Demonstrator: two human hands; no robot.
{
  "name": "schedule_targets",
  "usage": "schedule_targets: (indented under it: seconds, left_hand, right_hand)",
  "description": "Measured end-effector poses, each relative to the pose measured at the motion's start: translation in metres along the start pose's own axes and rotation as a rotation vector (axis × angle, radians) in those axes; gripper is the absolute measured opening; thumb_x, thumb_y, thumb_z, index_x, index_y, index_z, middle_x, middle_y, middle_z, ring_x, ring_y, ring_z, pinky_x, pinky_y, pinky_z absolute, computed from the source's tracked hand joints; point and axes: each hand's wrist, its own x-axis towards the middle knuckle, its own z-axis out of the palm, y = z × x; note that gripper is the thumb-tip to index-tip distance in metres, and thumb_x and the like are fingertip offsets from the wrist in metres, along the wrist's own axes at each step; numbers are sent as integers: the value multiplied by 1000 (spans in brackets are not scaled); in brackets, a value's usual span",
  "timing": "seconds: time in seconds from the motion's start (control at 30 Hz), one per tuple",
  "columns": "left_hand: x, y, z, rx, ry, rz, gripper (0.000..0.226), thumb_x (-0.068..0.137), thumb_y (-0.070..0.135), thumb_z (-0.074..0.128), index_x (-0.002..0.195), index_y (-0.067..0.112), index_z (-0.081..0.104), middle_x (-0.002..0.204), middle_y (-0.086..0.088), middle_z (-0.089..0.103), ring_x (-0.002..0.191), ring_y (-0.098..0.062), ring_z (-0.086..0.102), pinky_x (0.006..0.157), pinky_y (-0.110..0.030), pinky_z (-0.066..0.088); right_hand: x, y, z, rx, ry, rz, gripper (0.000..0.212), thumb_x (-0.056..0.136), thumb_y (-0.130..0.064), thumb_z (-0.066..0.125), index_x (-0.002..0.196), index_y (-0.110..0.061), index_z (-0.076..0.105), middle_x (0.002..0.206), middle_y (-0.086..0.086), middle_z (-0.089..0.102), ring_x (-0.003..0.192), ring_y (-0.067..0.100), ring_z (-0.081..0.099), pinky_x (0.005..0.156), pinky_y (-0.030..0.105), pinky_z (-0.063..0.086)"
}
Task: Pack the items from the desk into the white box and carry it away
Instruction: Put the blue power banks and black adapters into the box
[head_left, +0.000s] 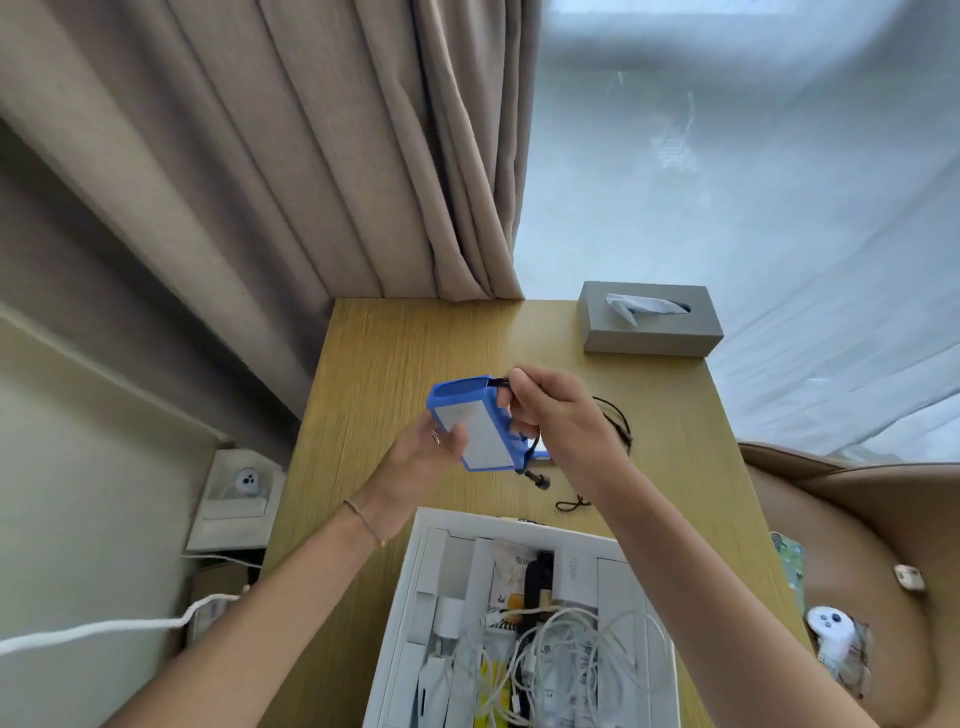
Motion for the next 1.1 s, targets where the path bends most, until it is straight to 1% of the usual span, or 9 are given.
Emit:
schedule_targets:
  seconds: [0.17,0.33,0.43,0.57,0.7,0.8,0.9,0.97,1.1]
  left_hand:
    - [-24,7,12,-300,92,-47,36,88,39,68,117,17,66,104,-1,72,92,-16,67,76,-29,58]
    - [-47,10,10,-616,131,-182,32,89,40,58,104,19,77,94,-4,73,80,-16,70,69,-31,59]
    - [-63,8,11,-574,171,-233,39,85,35,62,118,15,68,96,-6,70,83,-18,67,75,-35,57]
    - [-88,-9,9,-406,165,-297,39,89,21,60,127,14,61,107,-8,68,93,-20,66,83,-39,55]
    - [-112,-25,11,-321,129,-380,33,98,9,49,129,13,60,122,-17,68,105,-29,66,89,-47,54]
    - [-121,-38,17,-325,163,-460,30,101,10,46,128,8,59,123,-23,66,105,-35,65,80,-46,59]
    - [-122,-44,15,-124,148,-513,26,103,14,45,124,10,60,120,-25,65,100,-37,66,73,-46,61]
    - [-121,-47,7,173,109,-472,26,105,22,44,114,9,64,111,-24,67,97,-37,67,73,-46,62]
    - [-117,-60,-20,779,284,-131,32,100,28,49,87,6,69,74,-14,65,69,-30,64,61,-47,58]
  right_hand:
    - [-21,-17,-8,147,-74,66,36,108,-30,42,79,-15,56,54,-12,32,48,9,30,53,22,42]
    - [-53,1,-2,106,-38,143,40,110,-29,39,81,-11,60,58,-4,41,54,14,40,59,27,47]
    - [-74,15,7,97,4,226,40,110,-29,39,82,-9,60,58,0,40,52,15,37,53,27,44]
    - [-100,29,11,-14,38,342,40,107,-36,44,91,-6,66,52,-10,36,45,9,25,43,20,25]
    - [-122,45,19,-158,-78,458,36,94,-50,64,104,-16,70,49,-14,45,42,3,34,41,17,27]
    - [-132,61,31,-134,-144,570,42,84,-49,77,106,-13,73,51,-14,48,43,4,36,43,20,28]
    - [-135,74,40,-101,-84,607,40,77,-38,84,100,-6,75,59,-5,48,47,10,30,45,24,24]
    - [-135,82,40,-81,-48,636,36,75,-32,86,94,-3,75,57,-5,49,46,10,27,45,24,22]
    - [-135,95,35,-35,-98,684,32,72,-34,87,82,-9,70,54,-5,44,45,11,24,43,23,21]
